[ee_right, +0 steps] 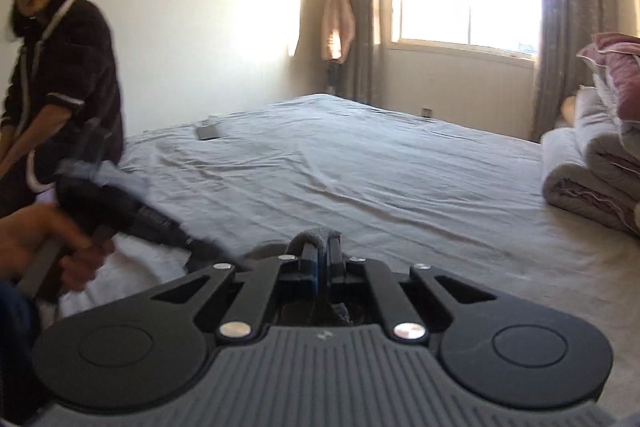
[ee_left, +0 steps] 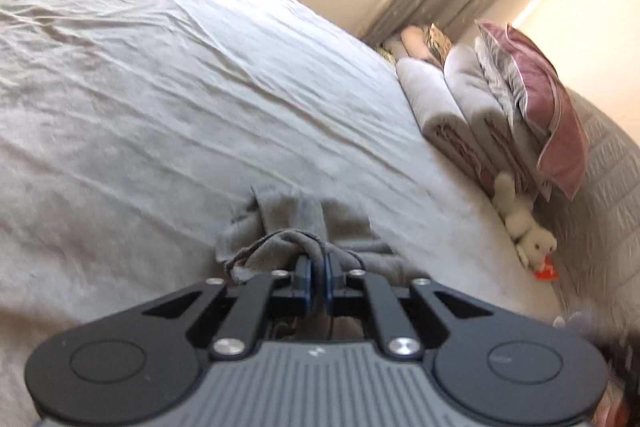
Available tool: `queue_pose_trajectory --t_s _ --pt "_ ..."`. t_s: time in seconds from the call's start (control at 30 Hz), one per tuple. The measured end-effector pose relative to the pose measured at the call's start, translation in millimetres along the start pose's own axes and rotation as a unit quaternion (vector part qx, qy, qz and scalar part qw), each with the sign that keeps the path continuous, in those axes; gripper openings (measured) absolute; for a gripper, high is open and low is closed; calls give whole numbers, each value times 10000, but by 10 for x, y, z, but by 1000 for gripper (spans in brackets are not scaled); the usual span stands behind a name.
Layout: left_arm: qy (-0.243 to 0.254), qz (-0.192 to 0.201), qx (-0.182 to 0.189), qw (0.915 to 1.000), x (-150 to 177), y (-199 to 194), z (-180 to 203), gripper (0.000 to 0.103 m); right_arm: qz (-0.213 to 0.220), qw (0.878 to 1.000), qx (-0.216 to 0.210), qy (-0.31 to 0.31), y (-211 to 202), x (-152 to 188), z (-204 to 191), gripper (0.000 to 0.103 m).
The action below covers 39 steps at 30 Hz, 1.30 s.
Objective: Fold clothes
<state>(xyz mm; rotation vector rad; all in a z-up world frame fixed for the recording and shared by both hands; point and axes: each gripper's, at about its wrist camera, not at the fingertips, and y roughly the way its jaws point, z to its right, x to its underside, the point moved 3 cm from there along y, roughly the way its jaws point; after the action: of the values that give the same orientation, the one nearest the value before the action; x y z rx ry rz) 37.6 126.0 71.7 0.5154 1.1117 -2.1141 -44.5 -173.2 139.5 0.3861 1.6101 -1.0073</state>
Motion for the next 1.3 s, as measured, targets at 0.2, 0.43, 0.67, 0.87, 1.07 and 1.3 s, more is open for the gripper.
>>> queue_pose_trajectory --t_s 0.2,0.43,0.67,0.87,1.07,1.3 --pt "160 32 185 9997 50 -46 103 6 -1163 9573 -2202 -1466 158 454 -611 6" --pt "494 -40 313 9983 130 -65 179 6 -530 9961 -384 -599 492 203 -159 92" --pt "300 -557 111 9979 238 -24 28 38 -471 9987 109 -179 729 153 109 92" --pt "13 -846 -160 9963 340 37 -143 69 -648 9978 -135 21 1233 111 10 88" --pt "273 -1078 -325 9933 494 307 -140 35 -1617 9868 -87 75 1833 296 50 9" --pt "836 -212 120 9962 281 92 188 2 -314 9953 86 909 1019 -186 281 9"
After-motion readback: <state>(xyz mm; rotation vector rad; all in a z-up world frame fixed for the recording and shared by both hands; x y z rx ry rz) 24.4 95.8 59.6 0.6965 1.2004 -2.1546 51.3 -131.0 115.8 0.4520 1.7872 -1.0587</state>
